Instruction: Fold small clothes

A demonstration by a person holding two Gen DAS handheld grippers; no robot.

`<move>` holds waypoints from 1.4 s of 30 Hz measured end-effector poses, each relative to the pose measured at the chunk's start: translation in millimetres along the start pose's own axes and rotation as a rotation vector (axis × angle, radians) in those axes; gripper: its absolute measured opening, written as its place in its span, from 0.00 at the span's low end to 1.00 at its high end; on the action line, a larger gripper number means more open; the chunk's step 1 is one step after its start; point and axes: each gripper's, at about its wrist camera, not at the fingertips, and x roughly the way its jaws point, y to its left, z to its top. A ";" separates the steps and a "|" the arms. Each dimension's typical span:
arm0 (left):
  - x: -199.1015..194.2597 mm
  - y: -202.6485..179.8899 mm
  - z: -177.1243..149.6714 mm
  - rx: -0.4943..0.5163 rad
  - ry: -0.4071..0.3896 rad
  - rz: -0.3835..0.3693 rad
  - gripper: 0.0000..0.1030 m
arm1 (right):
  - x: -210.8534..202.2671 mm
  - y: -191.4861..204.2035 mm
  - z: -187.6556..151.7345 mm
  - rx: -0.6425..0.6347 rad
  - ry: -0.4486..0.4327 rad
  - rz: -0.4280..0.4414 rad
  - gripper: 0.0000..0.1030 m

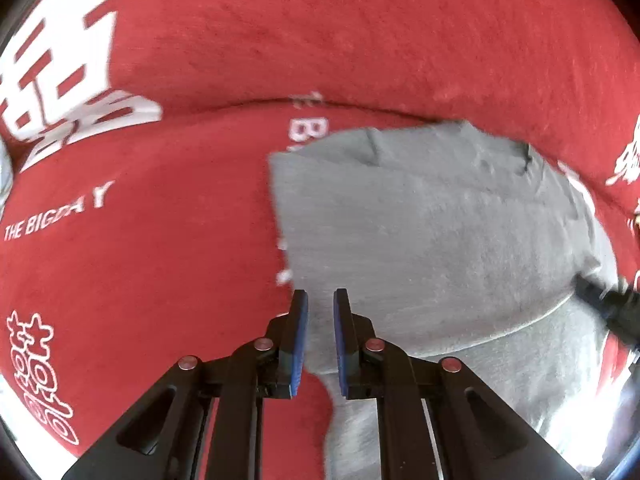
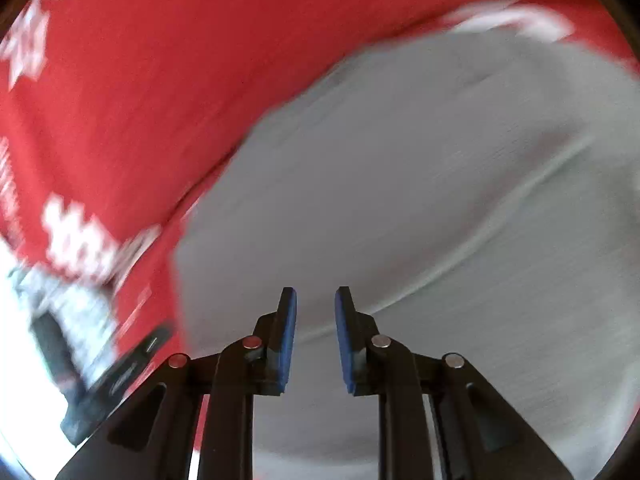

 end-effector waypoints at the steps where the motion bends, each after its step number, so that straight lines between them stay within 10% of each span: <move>1: 5.3 -3.4 -0.9 0.003 0.013 0.007 0.13 | -7.0 -18.1 10.4 0.037 -0.037 -0.060 0.40; 2: 13.5 -5.3 -3.2 0.001 0.033 0.016 0.13 | -10.3 -29.4 16.1 0.064 -0.057 -0.093 0.58; 5: 17.0 -6.4 -6.7 -0.005 0.015 0.025 0.13 | -8.3 -66.3 31.6 0.183 -0.064 -0.107 0.63; 7: 16.9 -8.5 -6.9 0.003 0.015 0.034 0.13 | -3.9 -81.7 38.1 0.231 -0.063 -0.073 0.48; 9: 17.1 -10.8 -6.7 0.012 0.017 0.042 0.13 | -2.9 -84.3 43.3 0.221 -0.066 -0.083 0.08; 17: 14.7 -16.8 -7.6 0.015 0.023 0.056 0.13 | -5.7 -86.5 33.8 0.220 -0.051 -0.160 0.07; 20: 11.9 -17.0 -5.4 0.005 0.041 0.062 0.13 | -15.3 -96.1 25.8 0.227 -0.014 -0.133 0.16; 24: 2.8 -20.6 -8.3 0.004 0.055 0.062 0.13 | -31.3 -98.2 3.8 0.174 0.028 -0.120 0.53; 30: -11.4 -27.7 -22.2 -0.009 0.080 0.028 0.13 | -44.7 -86.4 -38.4 0.095 0.089 -0.093 0.60; 32: -15.3 -30.1 -27.6 -0.010 0.081 0.024 0.29 | -49.0 -82.1 -51.4 0.068 0.095 -0.087 0.63; 33: -18.4 -32.0 -31.1 -0.010 0.076 0.028 0.83 | -50.9 -79.8 -57.4 0.056 0.096 -0.083 0.65; 34: -21.2 -33.5 -33.5 -0.011 0.068 0.046 0.98 | -51.5 -77.6 -60.9 0.050 0.097 -0.080 0.66; 42: -46.1 -61.2 -43.6 0.086 0.050 0.074 0.99 | -62.3 -86.0 -86.2 0.082 0.088 -0.021 0.71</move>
